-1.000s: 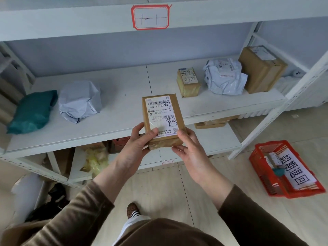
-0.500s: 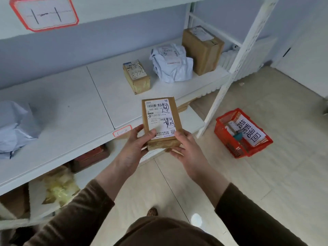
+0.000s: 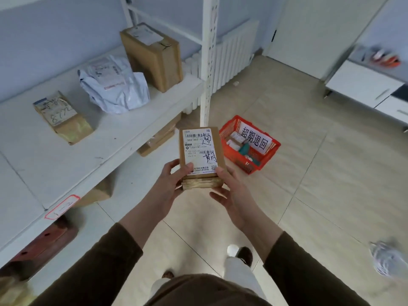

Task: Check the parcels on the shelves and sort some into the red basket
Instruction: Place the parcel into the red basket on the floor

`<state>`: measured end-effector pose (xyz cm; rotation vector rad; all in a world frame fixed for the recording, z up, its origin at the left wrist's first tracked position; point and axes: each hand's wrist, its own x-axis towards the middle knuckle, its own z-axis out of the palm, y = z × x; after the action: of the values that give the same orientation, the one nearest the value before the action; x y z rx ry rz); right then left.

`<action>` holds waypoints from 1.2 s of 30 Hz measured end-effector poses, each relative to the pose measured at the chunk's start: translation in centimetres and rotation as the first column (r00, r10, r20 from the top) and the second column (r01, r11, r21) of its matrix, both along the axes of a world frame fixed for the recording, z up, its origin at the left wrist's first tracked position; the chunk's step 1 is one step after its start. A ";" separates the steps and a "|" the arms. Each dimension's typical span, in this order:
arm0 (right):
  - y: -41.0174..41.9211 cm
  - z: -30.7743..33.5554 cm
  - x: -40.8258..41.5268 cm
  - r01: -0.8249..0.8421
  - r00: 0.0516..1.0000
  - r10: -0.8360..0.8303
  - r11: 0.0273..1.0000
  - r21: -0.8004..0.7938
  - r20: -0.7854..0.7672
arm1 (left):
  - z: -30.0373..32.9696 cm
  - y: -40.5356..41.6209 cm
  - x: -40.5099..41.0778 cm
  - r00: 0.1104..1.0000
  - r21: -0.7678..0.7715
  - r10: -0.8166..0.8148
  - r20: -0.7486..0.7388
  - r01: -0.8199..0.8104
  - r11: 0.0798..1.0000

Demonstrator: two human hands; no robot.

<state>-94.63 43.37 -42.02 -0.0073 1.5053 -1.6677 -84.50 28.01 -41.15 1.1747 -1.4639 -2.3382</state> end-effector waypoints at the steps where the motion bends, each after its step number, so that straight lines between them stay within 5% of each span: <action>1: 0.8 -0.2 -1.7 0.009 1.000 -0.009 1.000 0.002 0.002 | -0.3 0.6 -2.0 1.000 0.005 -0.015 0.007 0.014 1.000; 13: 10.6 -2.8 -24.0 0.058 0.998 -0.062 0.993 0.098 0.031 | -4.8 10.2 -24.6 0.997 0.086 -0.051 0.056 0.046 0.995; 31: 7.2 -10.5 -50.6 0.063 0.986 -0.100 0.964 0.257 0.133 | -13.3 7.6 -50.5 0.985 0.216 -0.109 0.136 0.078 0.973; 36: 7.7 -15.0 -58.1 -0.086 0.988 0.037 0.938 0.335 0.149 | -18.1 9.7 -56.6 0.982 0.286 -0.007 0.187 -0.048 0.957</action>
<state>-152.71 51.08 -57.01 0.2433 1.6486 -1.3107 -141.11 37.69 -59.23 1.5100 -1.1753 -2.5521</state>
